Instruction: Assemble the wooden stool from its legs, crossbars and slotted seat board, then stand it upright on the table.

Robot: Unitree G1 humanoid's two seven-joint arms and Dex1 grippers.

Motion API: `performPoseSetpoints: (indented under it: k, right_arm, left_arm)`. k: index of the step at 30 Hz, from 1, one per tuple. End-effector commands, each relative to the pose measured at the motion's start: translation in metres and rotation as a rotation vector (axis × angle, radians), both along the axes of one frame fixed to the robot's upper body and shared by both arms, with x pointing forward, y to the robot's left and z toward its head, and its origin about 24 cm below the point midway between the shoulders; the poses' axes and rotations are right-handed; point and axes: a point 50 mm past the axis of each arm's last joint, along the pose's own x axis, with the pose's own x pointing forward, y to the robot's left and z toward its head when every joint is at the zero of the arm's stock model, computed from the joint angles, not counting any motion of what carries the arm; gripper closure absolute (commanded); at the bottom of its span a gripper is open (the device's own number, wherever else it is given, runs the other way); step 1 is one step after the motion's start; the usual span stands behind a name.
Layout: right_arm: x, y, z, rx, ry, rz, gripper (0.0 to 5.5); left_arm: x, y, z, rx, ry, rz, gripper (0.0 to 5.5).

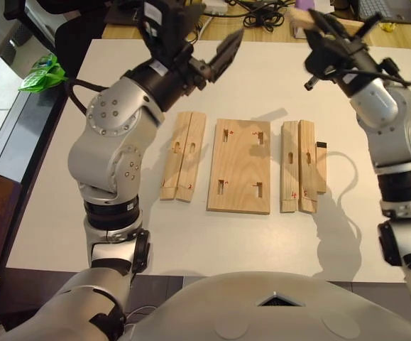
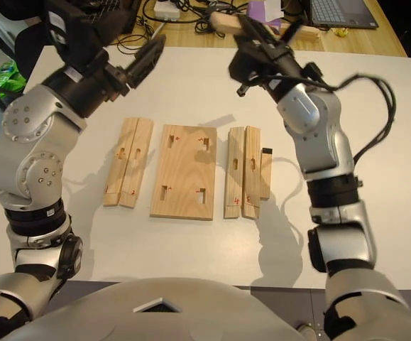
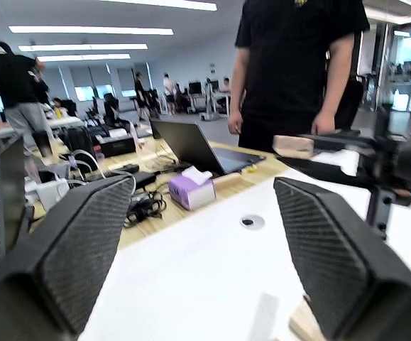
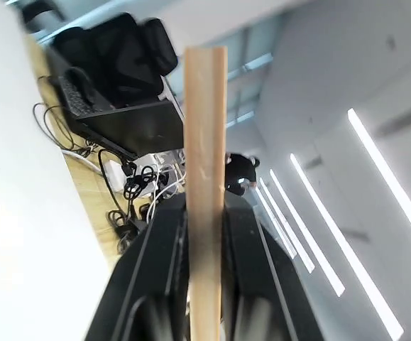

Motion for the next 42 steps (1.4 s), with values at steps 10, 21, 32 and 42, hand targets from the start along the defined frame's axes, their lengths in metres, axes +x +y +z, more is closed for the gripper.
performPoseSetpoints:
  k: [10,21,32,42]
  right_arm:
    - [-0.120,0.007,-0.040,1.040,0.386,-0.046,5.12]
    - [-0.136,0.021,-0.070,1.173,0.538,0.020,5.12]
    - [-0.113,0.050,-0.103,1.060,0.373,-0.038,5.12]
    - [-0.099,0.069,-0.120,0.960,0.194,-0.157,5.12]
  left_arm:
    - [-0.002,0.026,-0.062,-0.040,0.178,0.187,1.85]
    - [-0.010,0.021,-0.091,-0.018,0.253,0.161,1.85]
    - [-0.011,0.016,-0.095,-0.044,0.246,0.134,1.85]
    - [-0.008,0.014,-0.094,-0.030,0.258,0.097,1.85]
